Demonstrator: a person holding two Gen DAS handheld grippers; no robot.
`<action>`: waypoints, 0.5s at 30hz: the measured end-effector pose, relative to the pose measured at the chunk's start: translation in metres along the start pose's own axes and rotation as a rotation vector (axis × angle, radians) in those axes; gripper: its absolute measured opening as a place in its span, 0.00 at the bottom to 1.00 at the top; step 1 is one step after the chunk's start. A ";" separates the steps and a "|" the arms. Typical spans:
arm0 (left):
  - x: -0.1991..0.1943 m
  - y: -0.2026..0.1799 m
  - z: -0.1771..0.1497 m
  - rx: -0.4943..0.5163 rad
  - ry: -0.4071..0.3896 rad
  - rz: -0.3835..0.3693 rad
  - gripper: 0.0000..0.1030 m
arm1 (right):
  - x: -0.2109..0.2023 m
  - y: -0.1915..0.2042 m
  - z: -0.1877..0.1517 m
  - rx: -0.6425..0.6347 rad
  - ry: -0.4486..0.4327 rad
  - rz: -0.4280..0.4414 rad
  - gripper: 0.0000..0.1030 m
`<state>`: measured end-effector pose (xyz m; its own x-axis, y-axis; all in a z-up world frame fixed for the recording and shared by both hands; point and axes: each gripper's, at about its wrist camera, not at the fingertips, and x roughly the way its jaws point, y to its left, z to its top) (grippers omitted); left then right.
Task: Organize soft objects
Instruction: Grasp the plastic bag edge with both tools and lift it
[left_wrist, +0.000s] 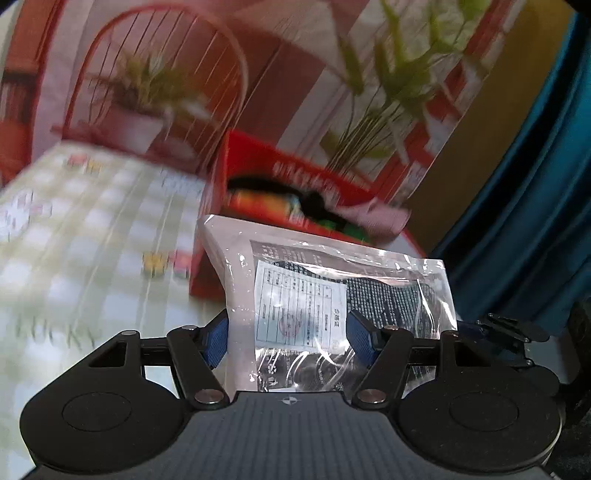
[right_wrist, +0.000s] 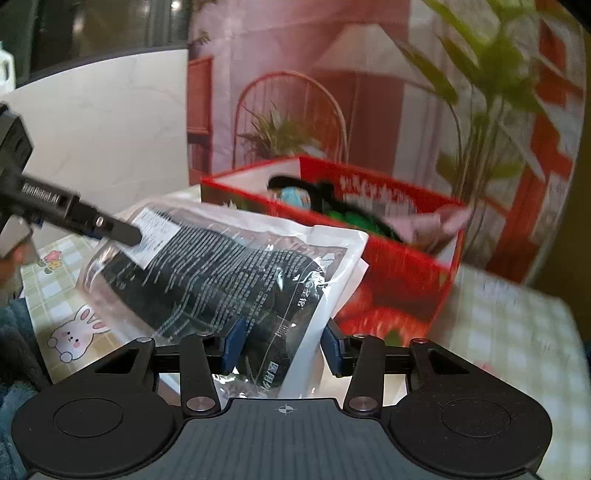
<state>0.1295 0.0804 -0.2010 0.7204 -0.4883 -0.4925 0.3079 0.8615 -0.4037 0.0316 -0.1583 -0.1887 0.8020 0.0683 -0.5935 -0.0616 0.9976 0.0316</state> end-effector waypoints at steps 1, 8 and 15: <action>-0.002 -0.003 0.007 0.018 -0.015 -0.001 0.66 | -0.002 -0.001 0.005 -0.025 -0.009 0.000 0.35; -0.004 -0.023 0.057 0.122 -0.099 -0.023 0.66 | -0.016 -0.006 0.045 -0.221 -0.055 -0.039 0.23; 0.023 -0.050 0.105 0.198 -0.185 -0.011 0.66 | -0.008 -0.027 0.088 -0.335 -0.131 -0.177 0.22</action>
<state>0.1959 0.0407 -0.1113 0.8120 -0.4801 -0.3319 0.4192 0.8754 -0.2406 0.0794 -0.1844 -0.1137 0.8854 -0.0818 -0.4575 -0.0884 0.9367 -0.3387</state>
